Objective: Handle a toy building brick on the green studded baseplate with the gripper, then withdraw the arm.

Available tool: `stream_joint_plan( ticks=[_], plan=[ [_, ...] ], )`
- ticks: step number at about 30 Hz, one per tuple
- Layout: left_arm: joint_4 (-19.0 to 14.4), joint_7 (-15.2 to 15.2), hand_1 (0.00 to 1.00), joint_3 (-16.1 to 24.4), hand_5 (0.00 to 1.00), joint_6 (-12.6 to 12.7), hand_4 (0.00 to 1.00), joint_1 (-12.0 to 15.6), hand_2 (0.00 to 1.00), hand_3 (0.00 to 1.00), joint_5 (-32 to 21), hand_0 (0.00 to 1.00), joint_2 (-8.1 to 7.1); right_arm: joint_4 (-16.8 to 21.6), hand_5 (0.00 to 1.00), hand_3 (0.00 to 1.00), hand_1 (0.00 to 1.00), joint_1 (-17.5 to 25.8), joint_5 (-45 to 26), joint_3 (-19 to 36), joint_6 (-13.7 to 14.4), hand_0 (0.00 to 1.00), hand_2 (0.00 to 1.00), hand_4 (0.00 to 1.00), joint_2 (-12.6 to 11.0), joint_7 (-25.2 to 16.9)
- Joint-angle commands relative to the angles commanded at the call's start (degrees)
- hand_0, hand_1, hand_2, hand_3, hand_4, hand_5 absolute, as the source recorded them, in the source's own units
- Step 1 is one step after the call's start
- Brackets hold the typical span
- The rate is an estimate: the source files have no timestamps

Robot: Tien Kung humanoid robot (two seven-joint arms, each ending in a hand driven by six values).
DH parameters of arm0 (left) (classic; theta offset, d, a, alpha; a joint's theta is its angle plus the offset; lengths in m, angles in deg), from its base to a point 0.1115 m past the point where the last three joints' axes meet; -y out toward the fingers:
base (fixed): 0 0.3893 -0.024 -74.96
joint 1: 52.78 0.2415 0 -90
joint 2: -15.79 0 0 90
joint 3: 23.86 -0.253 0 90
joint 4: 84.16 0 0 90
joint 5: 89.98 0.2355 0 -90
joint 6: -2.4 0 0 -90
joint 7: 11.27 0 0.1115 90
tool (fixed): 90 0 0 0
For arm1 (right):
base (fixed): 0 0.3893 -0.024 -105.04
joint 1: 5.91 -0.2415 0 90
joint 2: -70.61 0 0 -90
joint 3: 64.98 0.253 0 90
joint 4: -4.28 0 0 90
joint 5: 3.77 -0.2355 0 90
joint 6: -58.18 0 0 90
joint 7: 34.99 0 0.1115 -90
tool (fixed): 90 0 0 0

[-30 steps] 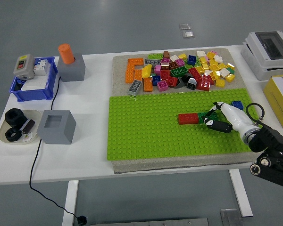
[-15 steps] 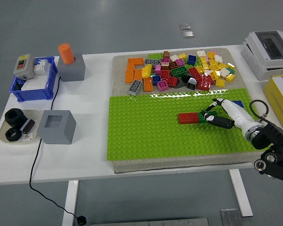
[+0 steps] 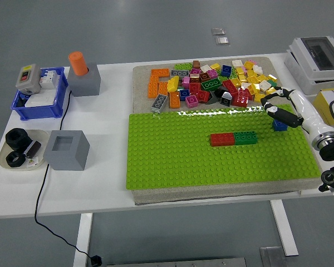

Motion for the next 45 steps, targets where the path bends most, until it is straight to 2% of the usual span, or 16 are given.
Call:
stream_joint_plan(
  ticks=[1,5,6,11,12,17,18,23,24,29,30,32,36,37,42,45],
  plan=[
    [0.01,0.02,0.833,0.06,0.614,0.0,0.941,0.07,0.823,0.836,0.04,0.795,0.06,0.11,0.583,0.672,0.823,0.29,-0.63,1.13,0.83,0.835,0.849,0.644,0.34,-1.04],
    [0.01,0.35,0.833,0.44,0.614,-0.06,0.941,0.27,0.823,0.836,0.46,0.795,0.18,0.65,0.583,0.672,0.823,1.19,-4.04,6.13,0.83,0.835,0.849,0.644,3.11,-6.21],
    [-0.01,0.42,0.828,0.44,0.614,-0.1,0.942,0.29,0.811,0.837,0.45,0.796,0.21,0.68,0.457,0.7,0.766,1.39,-4.63,7.11,0.83,0.751,0.797,0.721,3.72,-7.29],
    [-0.09,0.78,0.828,0.66,0.614,-0.09,0.942,0.4,0.811,0.837,0.58,0.796,0.39,0.16,0.457,0.7,0.766,2.98,-5.71,10.82,0.83,0.751,0.797,0.721,6.17,-10.77],
    [-0.1,0.85,0.823,0.66,0.603,-0.09,0.94,0.4,0.798,0.838,0.56,0.795,0.44,-0.05,0.328,0.783,0.722,3.36,-5.27,11.34,0.83,0.714,0.77,0.797,6.41,-10.8],
    [-0.08,0.83,0.823,0.56,0.603,0.01,0.94,0.21,0.798,0.838,0.41,0.795,0.46,-2.41,0.328,0.783,0.722,4.05,0.96,11.59,0.83,0.714,0.77,0.797,5.81,-6.5],
    [-0.08,0.83,0.825,0.57,0.605,0.04,0.941,0.17,0.8,0.839,0.41,0.795,0.45,-2.94,0.172,0.739,0.746,3.91,2.44,11.26,0.83,0.741,0.767,0.847,5.38,-5.43],
    [-0.05,0.88,0.825,0.77,0.605,0.12,0.941,-0.16,0.8,0.839,0.6,0.795,0.21,-4.83,0.172,0.739,0.746,1.66,10.83,7.85,0.57,0.741,0.767,0.847,2.13,0.55],
    [-0.04,0.88,0.827,0.81,0.603,0.14,0.94,-0.25,0.801,0.837,0.63,0.795,0.13,-5.19,0.145,0.751,0.7,0.65,12.63,6.59,-0.17,0.74,0.492,0.857,1.17,2.08],
    [0.03,0.87,0.827,1.13,0.603,0.22,0.94,-0.71,0.801,0.837,0.96,0.795,-0.33,-7.37,0.145,0.751,0.7,-5.14,19.9,-0.13,-5.72,0.74,0.492,0.857,-2.6,9.13],
    [0.05,0.83,0.826,1.13,0.595,0.23,0.937,-0.81,0.805,0.836,0.96,0.795,-0.39,-7.76,0.112,0.758,0.897,-6.22,21.09,-1.45,-6.79,0.914,0.926,0.857,-3.12,10.46],
    [0.06,0.75,0.826,1.06,0.595,0.23,0.937,-0.97,0.805,0.836,0.91,0.795,-0.48,-8.44,0.112,0.758,0.897,-8.63,23.64,-4.3,-9.18,0.914,0.926,0.857,-4.08,13.36],
    [0.06,0.73,0.826,1.13,0.595,0.3,0.937,-1.08,0.805,0.836,0.96,0.795,-0.53,-8.81,0.112,0.758,0.897,-12.17,26.0,-8.84,-12.07,0.914,0.926,0.857,-5.09,17.55],
    [0.06,0.72,0.827,1.14,0.571,0.31,0.918,-1.1,0.807,0.835,0.96,0.795,-0.57,-8.8,0.123,0.733,0.998,-13.01,26.0,-9.98,-12.59,0.998,0.998,0.884,-5.25,18.1],
    [0.12,0.6,0.827,1.4,0.571,0.41,0.918,-1.26,0.807,0.835,1.25,0.795,-0.81,-8.52,0.123,0.733,0.998,-17.02,25.06,-14.95,-14.27,0.998,0.998,0.884,-6.05,18.83],
    [0.12,0.57,0.829,1.48,0.561,0.43,0.911,-1.39,0.81,0.829,1.43,0.799,-0.89,-8.37,0.15,0.698,0.998,-19.59,24.25,-18.18,-15.08,0.998,0.998,0.914,-6.63,18.72]
  ],
)
